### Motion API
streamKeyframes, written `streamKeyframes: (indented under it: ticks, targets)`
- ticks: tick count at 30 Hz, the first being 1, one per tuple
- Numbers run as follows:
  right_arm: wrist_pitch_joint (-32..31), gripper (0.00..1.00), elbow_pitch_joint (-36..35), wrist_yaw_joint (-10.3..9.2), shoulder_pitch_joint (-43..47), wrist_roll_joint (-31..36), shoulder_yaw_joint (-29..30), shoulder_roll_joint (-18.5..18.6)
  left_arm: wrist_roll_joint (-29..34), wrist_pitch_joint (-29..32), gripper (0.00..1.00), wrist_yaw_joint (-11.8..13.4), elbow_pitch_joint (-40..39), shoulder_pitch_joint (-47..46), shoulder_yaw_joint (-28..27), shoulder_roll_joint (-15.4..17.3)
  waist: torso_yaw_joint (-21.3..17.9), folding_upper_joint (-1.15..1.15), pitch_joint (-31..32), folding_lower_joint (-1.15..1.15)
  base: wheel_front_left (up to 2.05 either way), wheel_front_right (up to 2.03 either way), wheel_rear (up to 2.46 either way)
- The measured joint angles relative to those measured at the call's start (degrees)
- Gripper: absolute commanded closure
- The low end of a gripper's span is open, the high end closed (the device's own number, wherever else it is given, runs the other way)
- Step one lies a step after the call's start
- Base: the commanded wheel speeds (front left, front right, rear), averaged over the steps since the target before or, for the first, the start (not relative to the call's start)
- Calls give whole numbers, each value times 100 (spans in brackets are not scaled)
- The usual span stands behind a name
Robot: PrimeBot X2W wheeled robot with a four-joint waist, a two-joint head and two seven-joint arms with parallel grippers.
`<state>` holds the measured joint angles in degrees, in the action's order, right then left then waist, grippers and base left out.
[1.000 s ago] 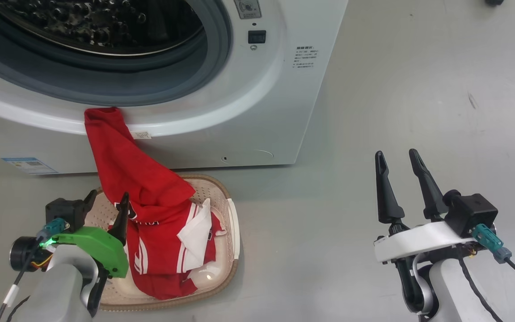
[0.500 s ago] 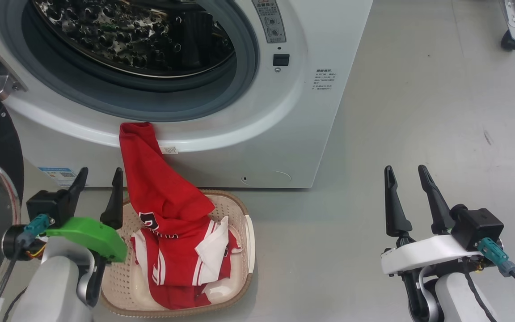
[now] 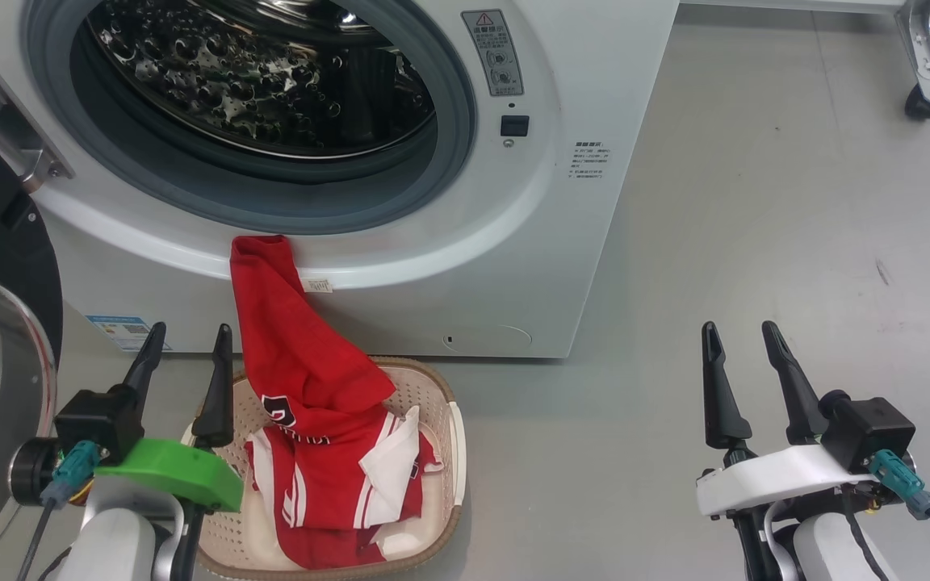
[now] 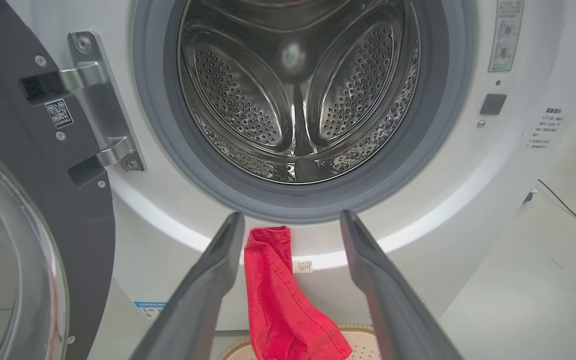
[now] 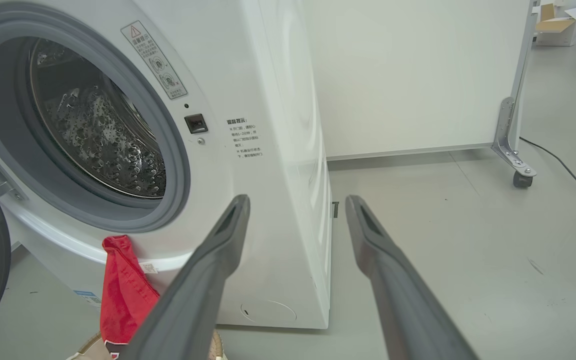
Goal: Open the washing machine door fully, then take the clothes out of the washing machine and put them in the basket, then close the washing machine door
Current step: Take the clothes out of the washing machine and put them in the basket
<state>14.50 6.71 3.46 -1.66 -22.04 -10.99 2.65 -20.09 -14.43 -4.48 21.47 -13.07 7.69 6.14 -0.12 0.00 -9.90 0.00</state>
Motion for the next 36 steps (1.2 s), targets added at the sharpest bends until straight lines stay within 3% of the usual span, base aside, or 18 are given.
streamKeyframes:
  ticks: [36]
  targets:
    - [0, 0, -71, 102, 105, 53, -8, -4, 359, -1, 0, 13, -780, 753, -177, -154, -60, 0, 4, 0, 0, 0, 0]
